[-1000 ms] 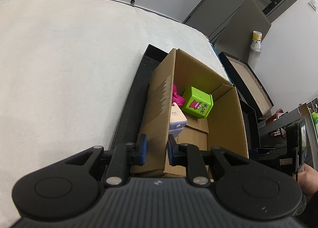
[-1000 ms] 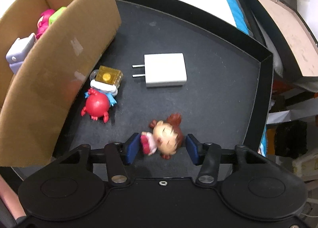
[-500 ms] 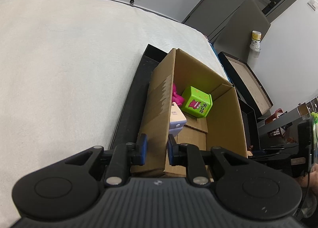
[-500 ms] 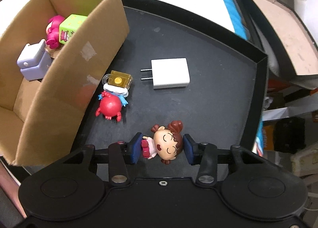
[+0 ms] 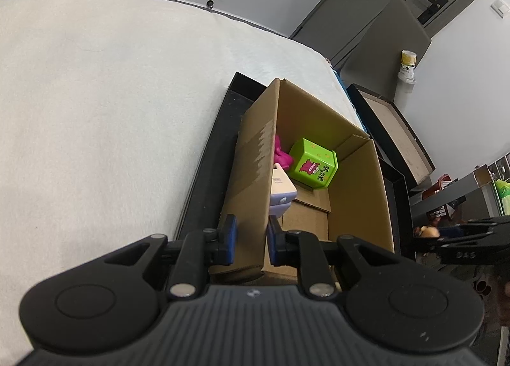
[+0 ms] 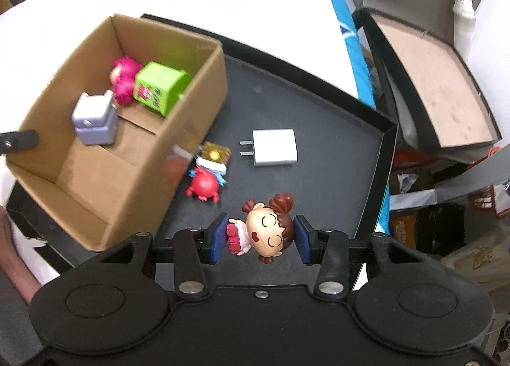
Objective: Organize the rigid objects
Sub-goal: 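Lift the girl doll with the right gripper and carry it over the cardboard box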
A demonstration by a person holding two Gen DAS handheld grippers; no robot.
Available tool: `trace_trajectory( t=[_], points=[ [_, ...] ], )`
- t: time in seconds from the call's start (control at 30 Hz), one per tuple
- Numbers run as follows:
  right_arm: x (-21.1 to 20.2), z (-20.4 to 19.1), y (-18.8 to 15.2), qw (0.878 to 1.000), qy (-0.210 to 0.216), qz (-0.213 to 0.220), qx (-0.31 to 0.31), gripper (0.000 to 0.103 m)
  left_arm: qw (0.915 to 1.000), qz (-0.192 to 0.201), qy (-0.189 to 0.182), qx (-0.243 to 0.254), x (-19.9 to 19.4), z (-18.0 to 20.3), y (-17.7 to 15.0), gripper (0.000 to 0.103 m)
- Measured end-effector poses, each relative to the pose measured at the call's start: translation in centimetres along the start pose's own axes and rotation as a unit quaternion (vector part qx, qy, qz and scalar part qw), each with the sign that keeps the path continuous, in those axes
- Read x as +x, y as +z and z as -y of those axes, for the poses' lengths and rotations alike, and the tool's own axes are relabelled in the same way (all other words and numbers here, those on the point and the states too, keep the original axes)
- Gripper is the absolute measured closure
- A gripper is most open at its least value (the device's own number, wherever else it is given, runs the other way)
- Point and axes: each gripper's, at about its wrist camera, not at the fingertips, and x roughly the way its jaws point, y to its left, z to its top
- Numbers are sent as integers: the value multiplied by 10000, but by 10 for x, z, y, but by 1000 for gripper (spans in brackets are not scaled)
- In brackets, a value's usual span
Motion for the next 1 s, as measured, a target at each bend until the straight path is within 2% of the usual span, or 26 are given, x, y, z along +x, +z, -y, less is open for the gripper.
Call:
trace_trajectory(
  t=[0.43,0.8,1.0],
  points=[
    [-40,-23,9,9995,-67,271,-175,60,10000,26,-59,21,-4,-1,0,86],
    [-53,-44,19,9986,-89,358,-382,60,9999,16,-118,9,-6,-3,0,87],
    [-56,-56,28,9979,31,441,-472,60,9999,-17,-171,0,-5,-3,1,87]
  ],
)
